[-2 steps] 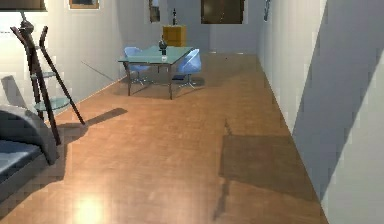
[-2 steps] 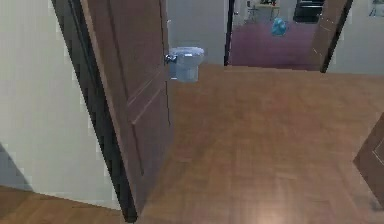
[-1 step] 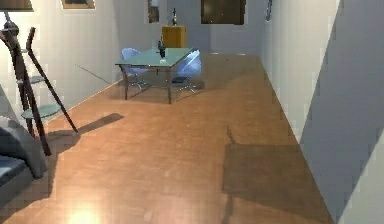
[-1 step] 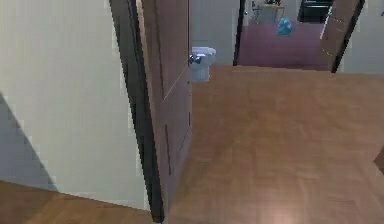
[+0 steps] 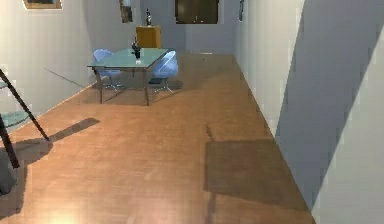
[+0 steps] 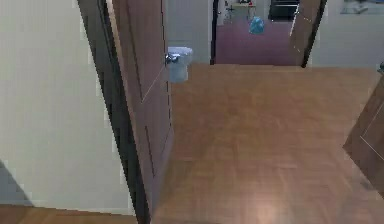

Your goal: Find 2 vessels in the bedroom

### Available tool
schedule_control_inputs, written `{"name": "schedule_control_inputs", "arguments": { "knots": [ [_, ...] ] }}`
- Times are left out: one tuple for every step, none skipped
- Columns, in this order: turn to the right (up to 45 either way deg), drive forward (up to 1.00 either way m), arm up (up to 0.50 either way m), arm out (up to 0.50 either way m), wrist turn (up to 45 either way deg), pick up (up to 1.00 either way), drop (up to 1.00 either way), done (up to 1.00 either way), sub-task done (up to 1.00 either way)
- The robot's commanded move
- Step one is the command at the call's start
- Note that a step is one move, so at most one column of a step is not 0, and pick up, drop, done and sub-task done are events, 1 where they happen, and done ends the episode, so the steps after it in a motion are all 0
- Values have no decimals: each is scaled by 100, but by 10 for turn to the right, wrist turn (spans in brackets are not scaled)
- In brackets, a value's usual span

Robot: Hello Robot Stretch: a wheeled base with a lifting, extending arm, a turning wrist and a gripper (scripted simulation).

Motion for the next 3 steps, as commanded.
{"name": "schedule_control_inputs", "arguments": {
  "knots": [
    [0, 100, 0, 0, 0, 0, 0, 0, 0],
    [0, 100, 0, 0, 0, 0, 0, 0, 0],
    [0, 100, 0, 0, 0, 0, 0, 0, 0]
  ]
}}
